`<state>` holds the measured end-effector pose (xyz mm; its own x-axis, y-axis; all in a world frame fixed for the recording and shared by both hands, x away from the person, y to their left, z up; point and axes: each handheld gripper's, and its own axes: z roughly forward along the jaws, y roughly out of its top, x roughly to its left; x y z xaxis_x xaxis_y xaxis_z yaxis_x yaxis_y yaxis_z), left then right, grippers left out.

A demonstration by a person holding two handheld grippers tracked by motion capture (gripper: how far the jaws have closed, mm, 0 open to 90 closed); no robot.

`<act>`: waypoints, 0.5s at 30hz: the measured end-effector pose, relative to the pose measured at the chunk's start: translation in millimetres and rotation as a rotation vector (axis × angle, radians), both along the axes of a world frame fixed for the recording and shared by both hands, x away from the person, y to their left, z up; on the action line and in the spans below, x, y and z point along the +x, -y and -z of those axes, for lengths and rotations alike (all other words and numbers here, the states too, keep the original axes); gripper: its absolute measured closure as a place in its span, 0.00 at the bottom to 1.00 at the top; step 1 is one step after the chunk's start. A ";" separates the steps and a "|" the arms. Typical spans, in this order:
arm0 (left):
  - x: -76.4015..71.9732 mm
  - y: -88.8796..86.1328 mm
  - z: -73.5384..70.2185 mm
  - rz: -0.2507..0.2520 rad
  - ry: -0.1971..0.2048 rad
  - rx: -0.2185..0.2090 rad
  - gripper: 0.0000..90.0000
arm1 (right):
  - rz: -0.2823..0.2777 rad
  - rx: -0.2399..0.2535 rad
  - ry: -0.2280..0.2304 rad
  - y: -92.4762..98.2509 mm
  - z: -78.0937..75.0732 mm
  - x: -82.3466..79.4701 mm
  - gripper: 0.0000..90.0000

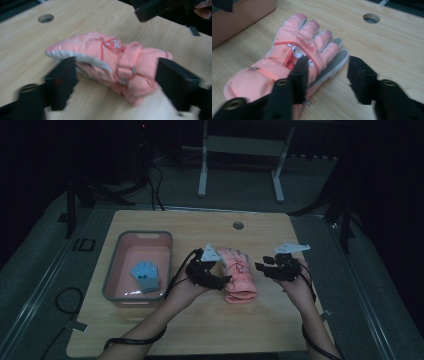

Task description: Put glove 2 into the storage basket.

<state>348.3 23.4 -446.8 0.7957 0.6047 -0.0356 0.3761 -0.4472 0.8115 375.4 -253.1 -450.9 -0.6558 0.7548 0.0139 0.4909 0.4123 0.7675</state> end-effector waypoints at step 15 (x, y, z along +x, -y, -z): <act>42.3 23.7 36.7 -0.145 -0.185 0.061 0.23 | -0.012 0.016 -0.059 -30.2 22.3 23.4 0.49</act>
